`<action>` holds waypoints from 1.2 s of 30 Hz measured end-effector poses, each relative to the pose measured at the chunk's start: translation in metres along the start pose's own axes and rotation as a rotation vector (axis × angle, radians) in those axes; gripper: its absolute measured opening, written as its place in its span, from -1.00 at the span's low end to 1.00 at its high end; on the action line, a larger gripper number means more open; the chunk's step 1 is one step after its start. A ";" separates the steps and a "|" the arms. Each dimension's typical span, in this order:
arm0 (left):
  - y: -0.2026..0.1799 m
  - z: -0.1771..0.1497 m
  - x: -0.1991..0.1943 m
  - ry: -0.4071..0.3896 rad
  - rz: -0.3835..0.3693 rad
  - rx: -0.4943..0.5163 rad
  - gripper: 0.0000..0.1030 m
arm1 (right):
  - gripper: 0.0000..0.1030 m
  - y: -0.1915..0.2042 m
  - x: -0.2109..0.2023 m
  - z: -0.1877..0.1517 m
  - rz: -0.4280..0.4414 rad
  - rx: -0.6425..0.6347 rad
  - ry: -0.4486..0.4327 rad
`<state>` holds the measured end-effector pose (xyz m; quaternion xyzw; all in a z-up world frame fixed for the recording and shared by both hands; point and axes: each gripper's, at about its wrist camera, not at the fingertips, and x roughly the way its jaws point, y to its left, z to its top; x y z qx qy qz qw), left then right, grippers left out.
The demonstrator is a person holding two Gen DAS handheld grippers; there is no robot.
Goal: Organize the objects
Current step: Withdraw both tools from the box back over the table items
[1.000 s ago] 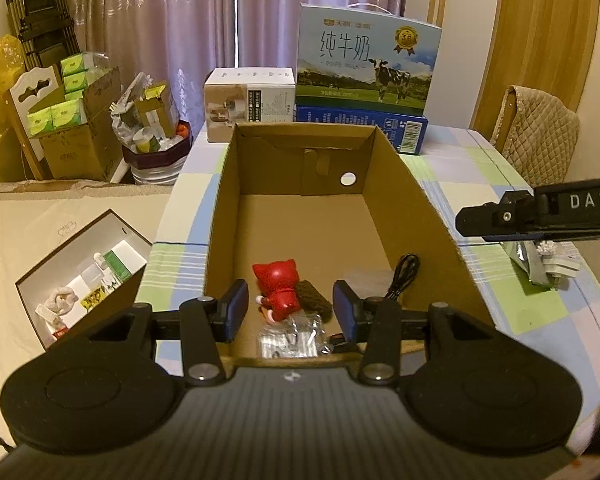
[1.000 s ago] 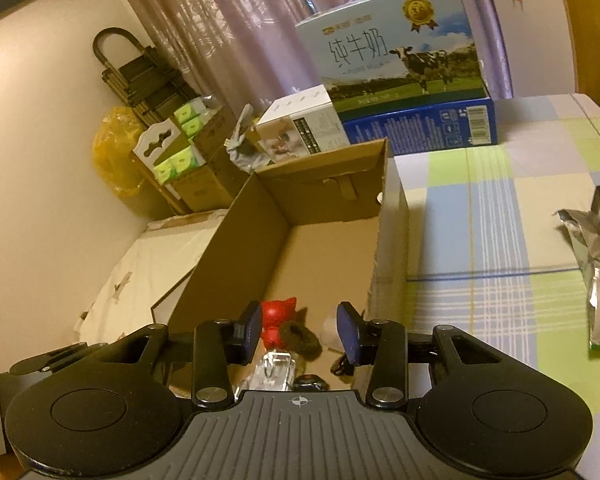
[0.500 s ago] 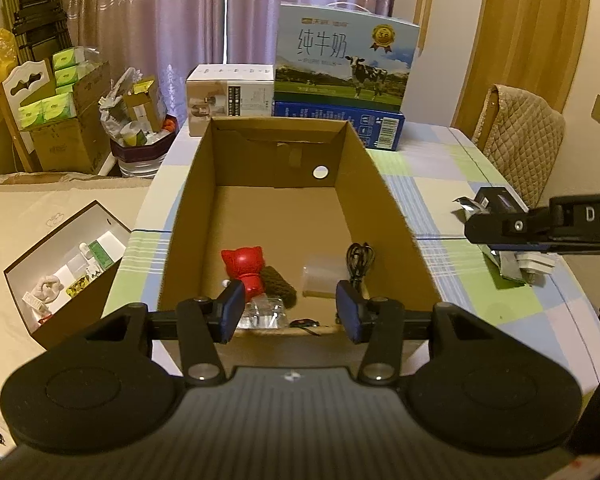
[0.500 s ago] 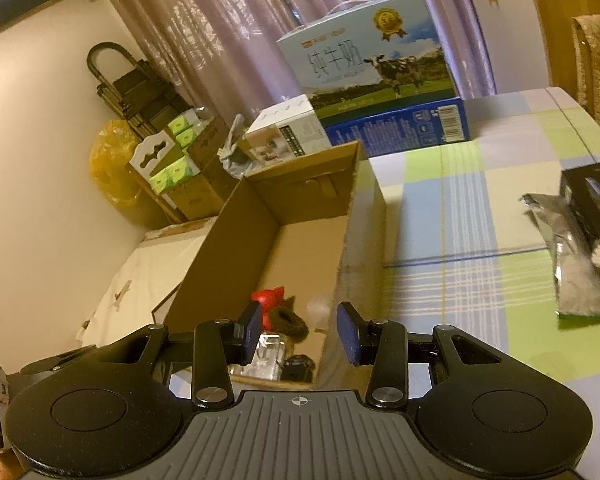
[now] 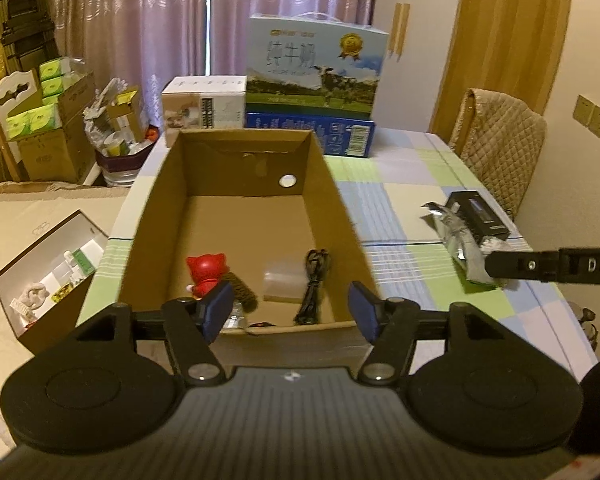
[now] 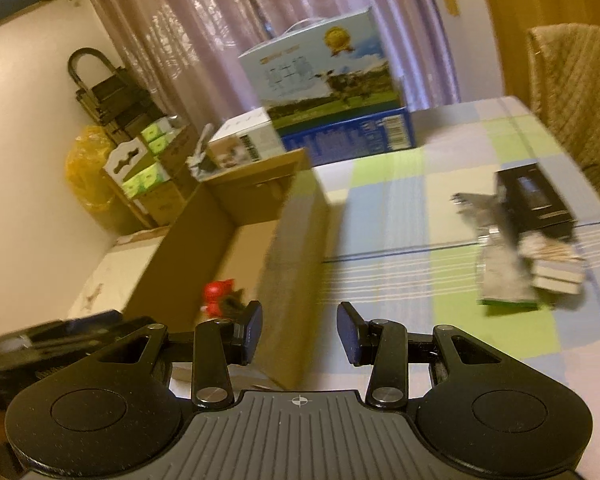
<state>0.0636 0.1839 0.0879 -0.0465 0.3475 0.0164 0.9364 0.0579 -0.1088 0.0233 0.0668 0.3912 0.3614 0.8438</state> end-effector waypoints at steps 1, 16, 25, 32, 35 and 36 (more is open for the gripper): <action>-0.005 0.000 -0.001 -0.004 -0.008 0.001 0.22 | -0.25 -0.006 -0.006 -0.002 -0.019 -0.002 -0.007; -0.105 0.005 0.019 -0.006 -0.176 0.089 0.71 | 0.24 -0.119 -0.087 -0.010 -0.248 0.149 -0.119; -0.157 0.011 0.046 0.015 -0.202 0.161 0.88 | 0.25 -0.159 -0.099 -0.006 -0.313 0.203 -0.124; -0.176 0.010 0.078 0.037 -0.179 0.189 0.89 | 0.26 -0.174 -0.084 -0.002 -0.311 0.206 -0.108; -0.181 0.009 0.093 0.050 -0.171 0.191 0.89 | 0.26 -0.181 -0.072 0.001 -0.305 0.203 -0.095; -0.182 0.009 0.098 0.052 -0.168 0.192 0.89 | 0.26 -0.182 -0.067 0.003 -0.303 0.200 -0.089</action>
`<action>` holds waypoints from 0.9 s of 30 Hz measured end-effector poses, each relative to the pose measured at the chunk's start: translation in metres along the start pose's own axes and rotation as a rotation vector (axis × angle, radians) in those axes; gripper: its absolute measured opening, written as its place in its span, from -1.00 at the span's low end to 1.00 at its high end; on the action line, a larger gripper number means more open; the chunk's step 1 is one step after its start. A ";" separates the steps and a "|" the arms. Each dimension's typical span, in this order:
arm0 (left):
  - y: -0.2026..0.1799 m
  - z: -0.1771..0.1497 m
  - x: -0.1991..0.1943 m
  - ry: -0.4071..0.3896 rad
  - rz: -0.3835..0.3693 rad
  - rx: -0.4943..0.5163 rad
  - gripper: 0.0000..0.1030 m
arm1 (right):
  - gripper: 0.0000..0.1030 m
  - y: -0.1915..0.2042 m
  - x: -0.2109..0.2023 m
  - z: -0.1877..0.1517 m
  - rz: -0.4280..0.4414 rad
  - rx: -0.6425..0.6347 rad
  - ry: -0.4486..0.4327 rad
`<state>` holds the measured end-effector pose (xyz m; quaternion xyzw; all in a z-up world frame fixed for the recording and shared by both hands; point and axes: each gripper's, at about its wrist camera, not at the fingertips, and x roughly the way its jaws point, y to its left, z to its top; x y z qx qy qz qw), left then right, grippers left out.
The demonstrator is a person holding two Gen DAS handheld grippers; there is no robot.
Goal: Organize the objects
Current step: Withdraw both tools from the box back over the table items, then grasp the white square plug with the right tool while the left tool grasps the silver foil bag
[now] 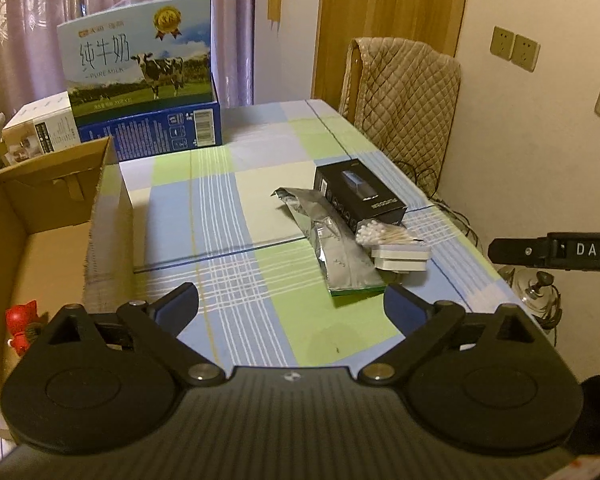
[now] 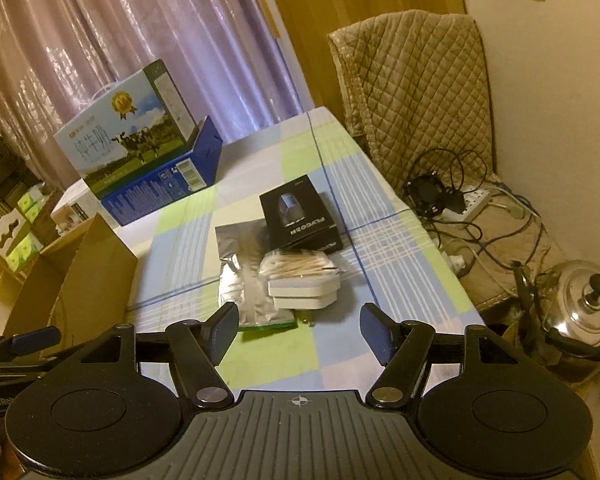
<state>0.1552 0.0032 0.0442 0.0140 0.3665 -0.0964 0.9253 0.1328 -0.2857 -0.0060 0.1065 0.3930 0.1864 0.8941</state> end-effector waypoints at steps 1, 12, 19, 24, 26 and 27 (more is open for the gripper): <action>0.000 0.000 0.005 0.002 0.003 0.000 0.89 | 0.26 0.000 0.006 0.001 0.003 -0.008 0.008; 0.006 -0.002 0.056 0.034 0.023 0.001 0.89 | 0.26 0.003 0.084 0.006 -0.008 -0.082 0.095; 0.008 -0.003 0.078 0.048 0.007 -0.012 0.89 | 0.39 0.007 0.129 0.009 -0.020 -0.113 0.119; 0.012 -0.005 0.083 0.051 0.006 -0.019 0.89 | 0.48 0.009 0.156 0.010 -0.059 -0.129 0.148; 0.013 -0.005 0.085 0.051 0.004 -0.020 0.89 | 0.48 0.009 0.163 0.011 -0.073 -0.140 0.157; 0.014 -0.005 0.086 0.051 0.003 -0.020 0.90 | 0.48 0.008 0.166 0.011 -0.077 -0.145 0.159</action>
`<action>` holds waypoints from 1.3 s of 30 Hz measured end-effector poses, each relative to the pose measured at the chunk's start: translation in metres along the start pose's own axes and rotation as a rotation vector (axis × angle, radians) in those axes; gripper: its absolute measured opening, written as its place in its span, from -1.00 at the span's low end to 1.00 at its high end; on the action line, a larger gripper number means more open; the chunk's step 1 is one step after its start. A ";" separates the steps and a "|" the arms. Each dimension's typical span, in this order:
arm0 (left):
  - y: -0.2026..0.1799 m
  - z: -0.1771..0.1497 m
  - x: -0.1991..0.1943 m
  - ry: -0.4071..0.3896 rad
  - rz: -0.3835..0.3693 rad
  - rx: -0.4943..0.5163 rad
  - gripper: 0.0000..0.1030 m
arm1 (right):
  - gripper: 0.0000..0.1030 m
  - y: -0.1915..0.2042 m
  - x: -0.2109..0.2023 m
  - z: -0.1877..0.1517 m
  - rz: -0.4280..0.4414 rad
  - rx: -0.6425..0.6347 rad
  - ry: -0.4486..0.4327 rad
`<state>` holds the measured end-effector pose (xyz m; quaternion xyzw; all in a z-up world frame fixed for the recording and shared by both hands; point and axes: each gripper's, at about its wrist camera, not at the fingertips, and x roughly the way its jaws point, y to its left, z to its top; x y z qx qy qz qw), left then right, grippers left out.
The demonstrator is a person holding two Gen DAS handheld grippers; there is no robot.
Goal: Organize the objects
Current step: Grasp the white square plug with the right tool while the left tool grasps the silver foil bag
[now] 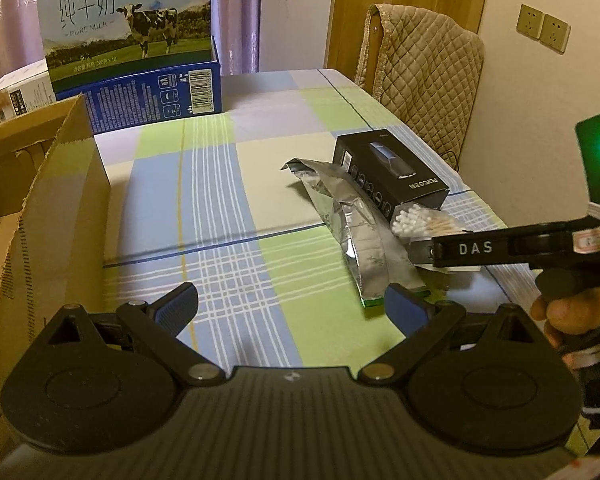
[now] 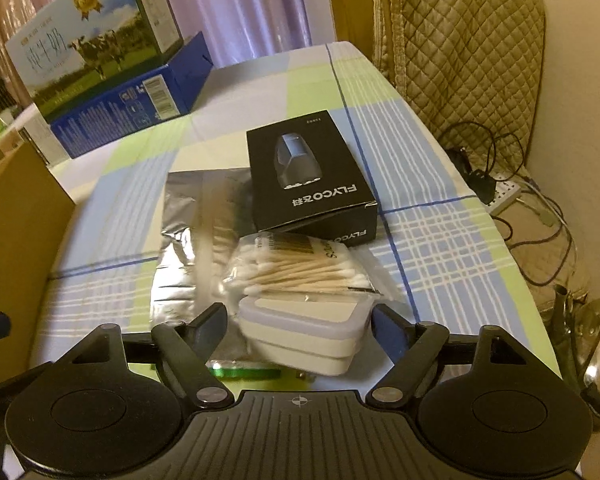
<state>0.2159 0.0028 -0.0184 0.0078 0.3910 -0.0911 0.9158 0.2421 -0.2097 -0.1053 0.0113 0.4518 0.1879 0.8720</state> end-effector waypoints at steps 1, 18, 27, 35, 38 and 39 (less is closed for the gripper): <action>0.001 0.000 0.001 0.000 -0.001 0.000 0.90 | 0.48 0.000 0.003 0.001 -0.004 -0.006 0.005; 0.016 0.009 -0.020 -0.012 -0.008 0.029 0.89 | 0.26 0.019 -0.012 -0.020 0.185 -0.062 0.053; 0.004 0.020 0.001 0.010 -0.053 0.082 0.85 | 0.26 -0.005 -0.045 -0.021 0.087 0.025 -0.031; -0.013 0.030 0.044 0.051 -0.099 0.156 0.62 | 0.26 -0.026 -0.046 -0.015 0.033 0.065 -0.053; -0.015 0.033 0.062 0.081 -0.102 0.166 0.40 | 0.26 -0.027 -0.043 -0.015 0.031 0.065 -0.049; -0.016 0.034 0.068 0.093 -0.103 0.169 0.37 | 0.26 -0.027 -0.042 -0.014 0.030 0.065 -0.046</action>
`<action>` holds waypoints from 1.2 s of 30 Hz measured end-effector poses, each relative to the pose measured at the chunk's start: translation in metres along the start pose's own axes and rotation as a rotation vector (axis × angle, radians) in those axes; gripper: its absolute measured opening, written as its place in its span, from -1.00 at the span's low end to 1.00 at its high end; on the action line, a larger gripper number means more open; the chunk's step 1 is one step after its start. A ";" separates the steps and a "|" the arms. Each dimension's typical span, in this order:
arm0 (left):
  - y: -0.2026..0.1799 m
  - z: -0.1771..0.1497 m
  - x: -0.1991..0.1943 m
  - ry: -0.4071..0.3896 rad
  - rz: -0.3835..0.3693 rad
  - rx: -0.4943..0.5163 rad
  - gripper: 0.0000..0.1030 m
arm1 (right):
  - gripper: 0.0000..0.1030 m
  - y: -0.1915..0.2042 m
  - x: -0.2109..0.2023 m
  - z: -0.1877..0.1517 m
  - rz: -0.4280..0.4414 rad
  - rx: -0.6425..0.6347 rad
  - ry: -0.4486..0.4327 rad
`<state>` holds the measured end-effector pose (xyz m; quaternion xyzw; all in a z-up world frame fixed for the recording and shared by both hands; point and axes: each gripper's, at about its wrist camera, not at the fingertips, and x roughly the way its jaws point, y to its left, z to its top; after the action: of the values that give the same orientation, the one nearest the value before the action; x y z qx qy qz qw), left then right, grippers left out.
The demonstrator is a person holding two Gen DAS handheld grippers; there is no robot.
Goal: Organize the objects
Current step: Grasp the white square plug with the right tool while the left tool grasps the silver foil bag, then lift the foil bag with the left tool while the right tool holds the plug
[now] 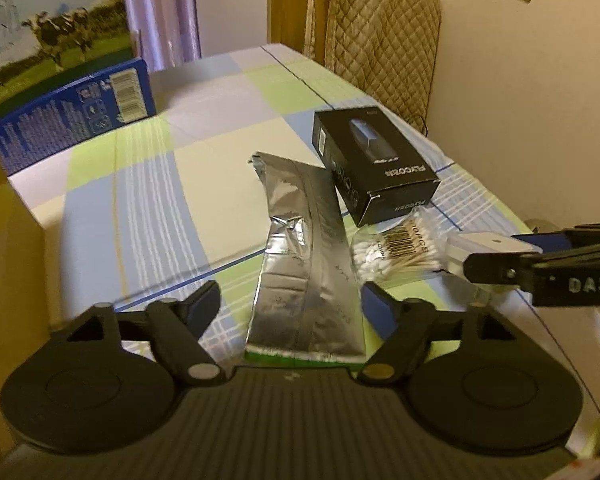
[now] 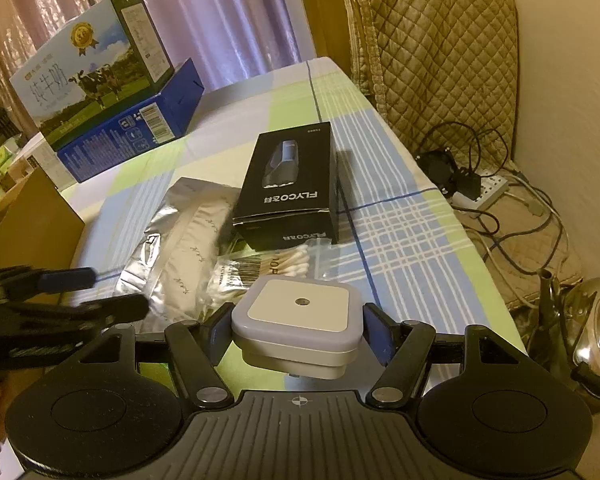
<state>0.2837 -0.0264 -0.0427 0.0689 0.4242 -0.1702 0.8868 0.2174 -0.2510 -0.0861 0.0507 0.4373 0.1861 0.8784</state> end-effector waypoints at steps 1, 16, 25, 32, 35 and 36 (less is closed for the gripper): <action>0.000 0.001 0.005 0.008 -0.002 -0.001 0.29 | 0.26 0.000 0.001 0.000 -0.001 -0.001 0.003; -0.002 -0.016 -0.009 0.089 -0.009 -0.008 -0.90 | 0.26 0.014 0.007 -0.010 0.043 -0.053 0.056; -0.009 -0.073 -0.070 0.123 -0.046 -0.048 -0.92 | 0.26 0.036 0.003 -0.026 0.109 -0.103 0.087; 0.001 -0.097 -0.104 0.115 -0.015 -0.128 -0.51 | 0.26 0.050 -0.006 -0.037 0.135 -0.127 0.085; 0.005 -0.092 -0.102 0.103 0.011 -0.169 -0.22 | 0.26 0.051 -0.006 -0.036 0.128 -0.127 0.080; 0.006 -0.088 -0.099 0.102 0.015 -0.181 -0.09 | 0.26 0.051 -0.005 -0.036 0.125 -0.128 0.079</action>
<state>0.1640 0.0265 -0.0218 0.0004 0.4820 -0.1208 0.8678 0.1717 -0.2085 -0.0914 0.0143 0.4550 0.2697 0.8486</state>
